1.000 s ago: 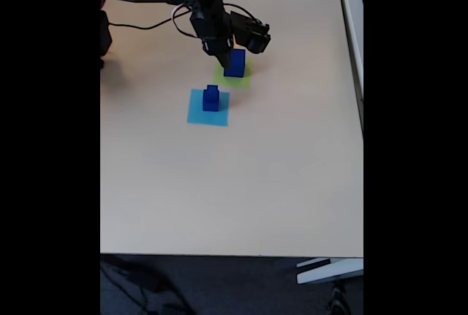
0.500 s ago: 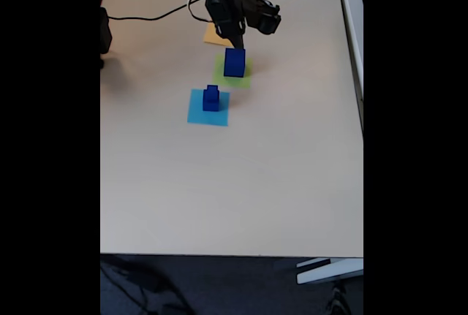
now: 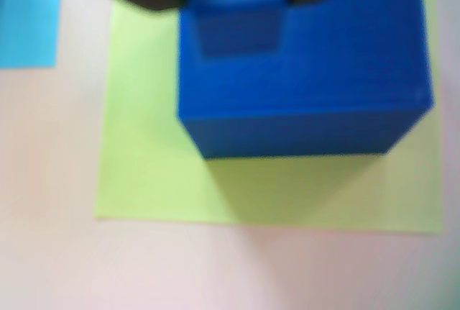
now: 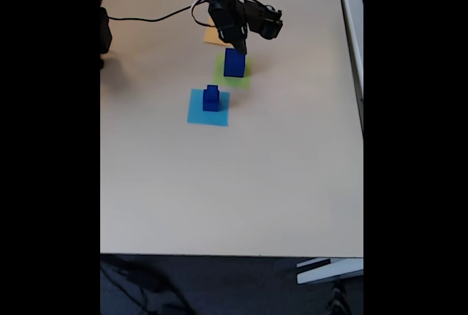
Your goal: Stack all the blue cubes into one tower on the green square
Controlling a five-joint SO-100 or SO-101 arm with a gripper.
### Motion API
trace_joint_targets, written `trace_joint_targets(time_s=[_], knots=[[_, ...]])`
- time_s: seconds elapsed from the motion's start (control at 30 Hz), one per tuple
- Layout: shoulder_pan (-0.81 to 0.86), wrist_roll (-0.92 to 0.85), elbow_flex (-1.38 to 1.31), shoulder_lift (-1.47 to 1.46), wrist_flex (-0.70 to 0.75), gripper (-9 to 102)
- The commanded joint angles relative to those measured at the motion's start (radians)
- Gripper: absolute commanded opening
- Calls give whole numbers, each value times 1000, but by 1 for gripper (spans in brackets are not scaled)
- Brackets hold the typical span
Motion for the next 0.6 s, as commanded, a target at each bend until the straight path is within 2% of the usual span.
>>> trace_joint_targets(time_s=[0.0,0.27,0.57], knots=[[-14,32,-8,11,-17,0],[-40,107,34,3,-18,0],[-29,80,91,17,-44,0]])
